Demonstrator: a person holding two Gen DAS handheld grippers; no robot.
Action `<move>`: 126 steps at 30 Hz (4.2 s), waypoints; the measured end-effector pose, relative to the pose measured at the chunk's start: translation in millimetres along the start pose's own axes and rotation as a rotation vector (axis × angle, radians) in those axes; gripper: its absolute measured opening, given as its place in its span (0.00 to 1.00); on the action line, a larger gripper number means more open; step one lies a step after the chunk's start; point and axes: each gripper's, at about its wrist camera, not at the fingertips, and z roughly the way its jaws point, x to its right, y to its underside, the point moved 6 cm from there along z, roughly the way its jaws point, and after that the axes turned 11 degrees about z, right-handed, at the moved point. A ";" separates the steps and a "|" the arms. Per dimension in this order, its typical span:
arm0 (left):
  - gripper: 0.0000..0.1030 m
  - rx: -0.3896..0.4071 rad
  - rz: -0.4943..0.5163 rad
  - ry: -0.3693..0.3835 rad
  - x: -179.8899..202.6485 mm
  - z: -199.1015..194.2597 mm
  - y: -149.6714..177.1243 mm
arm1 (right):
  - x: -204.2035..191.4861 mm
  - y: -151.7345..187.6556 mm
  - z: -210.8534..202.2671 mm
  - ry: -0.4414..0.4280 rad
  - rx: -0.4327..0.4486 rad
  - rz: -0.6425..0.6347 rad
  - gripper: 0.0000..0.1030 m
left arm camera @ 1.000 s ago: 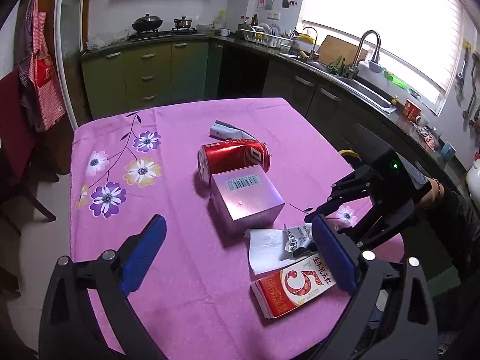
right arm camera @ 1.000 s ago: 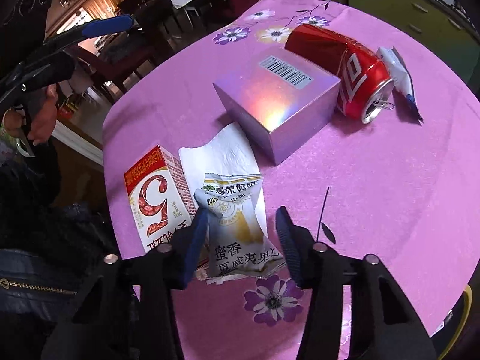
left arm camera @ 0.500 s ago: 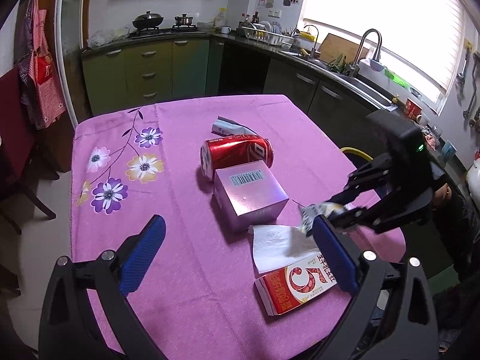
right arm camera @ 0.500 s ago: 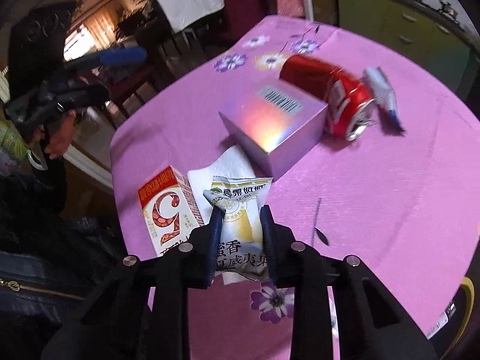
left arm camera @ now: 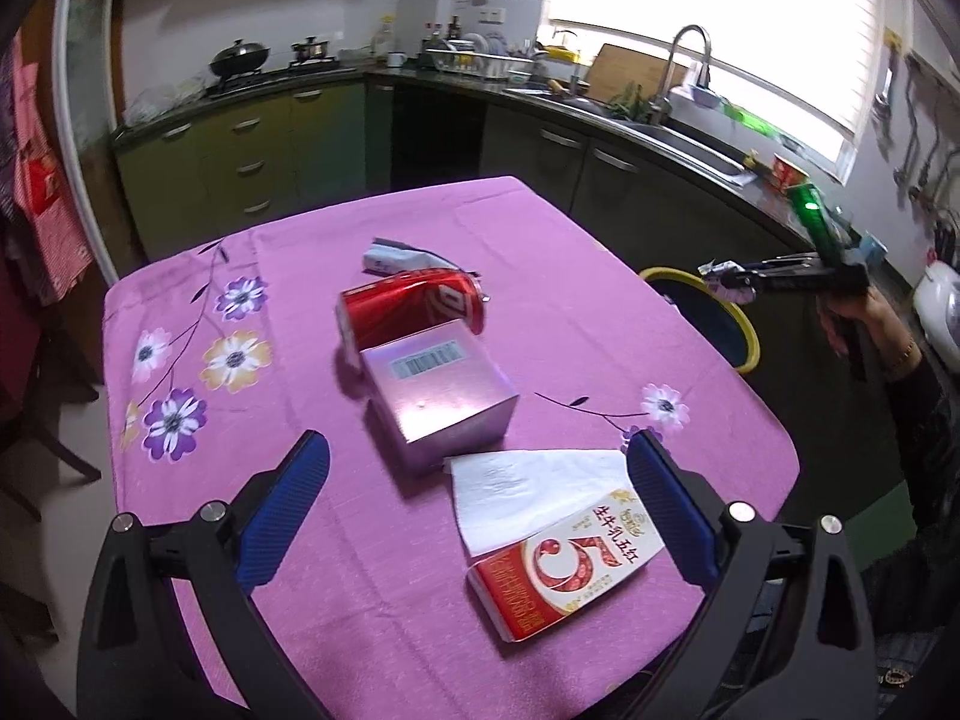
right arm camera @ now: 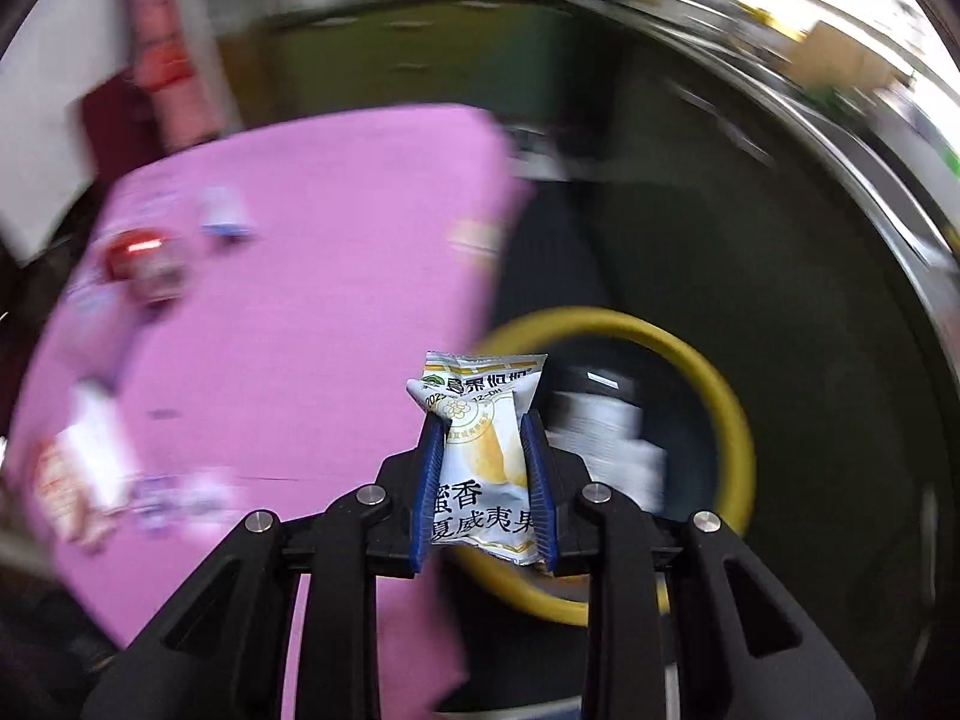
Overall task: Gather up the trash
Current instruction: 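Carry the snack packet over the bin and open the right gripper, then grasp the red-and-white milk carton with the left gripper, then carry the milk carton over the bin and open the left gripper, then grasp the white tissue with the right gripper and lift it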
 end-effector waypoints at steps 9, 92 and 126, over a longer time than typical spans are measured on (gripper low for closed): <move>0.92 -0.020 0.185 0.037 36.8 7.2 -0.5 | 77.2 -7.6 47.0 0.205 0.012 0.181 0.45; 0.67 -0.229 0.629 0.421 294.3 284.8 -197.1 | 143.0 104.9 -72.7 -0.002 0.142 0.440 0.58; 0.89 0.024 -0.078 -0.030 -45.3 -5.9 -6.2 | -248.4 42.8 -6.5 -0.529 -0.114 -0.407 0.61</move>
